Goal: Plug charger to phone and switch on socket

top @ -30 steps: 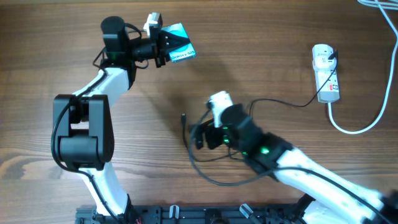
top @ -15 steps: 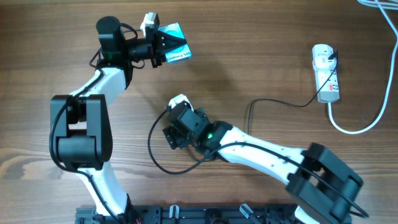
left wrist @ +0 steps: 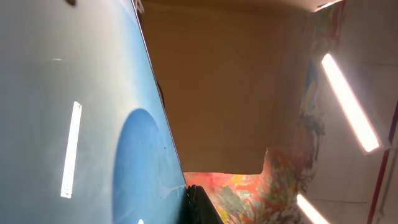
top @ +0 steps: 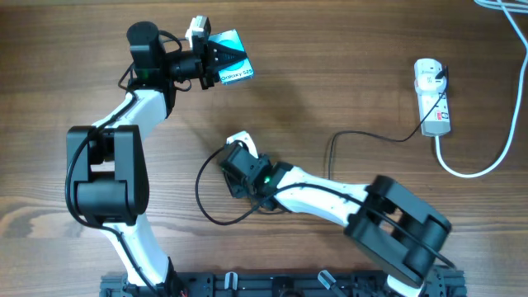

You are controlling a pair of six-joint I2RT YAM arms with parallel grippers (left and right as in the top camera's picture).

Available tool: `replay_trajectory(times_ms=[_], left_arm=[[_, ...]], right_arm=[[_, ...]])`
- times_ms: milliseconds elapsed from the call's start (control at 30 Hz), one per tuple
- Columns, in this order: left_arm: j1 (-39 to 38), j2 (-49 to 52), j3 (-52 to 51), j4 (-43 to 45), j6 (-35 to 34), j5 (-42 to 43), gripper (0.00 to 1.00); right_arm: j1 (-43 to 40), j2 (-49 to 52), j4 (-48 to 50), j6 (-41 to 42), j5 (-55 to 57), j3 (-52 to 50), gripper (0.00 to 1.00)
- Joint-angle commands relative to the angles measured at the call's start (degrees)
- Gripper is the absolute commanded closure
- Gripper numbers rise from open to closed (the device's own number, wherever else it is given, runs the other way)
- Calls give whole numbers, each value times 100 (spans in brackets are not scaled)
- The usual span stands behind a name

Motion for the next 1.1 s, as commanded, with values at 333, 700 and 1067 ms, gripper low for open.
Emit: replay_trajectory(times_ms=[333, 700, 1067], left_arm=[[37, 66, 149, 61, 160, 133, 96], [37, 66, 149, 61, 157, 133, 96], [37, 66, 149, 61, 157, 133, 96]], right_arm=[[33, 619, -61, 457, 546, 463, 58], [9, 704, -393, 708, 627, 542, 86], [-109, 699, -396, 688, -72, 575, 96]])
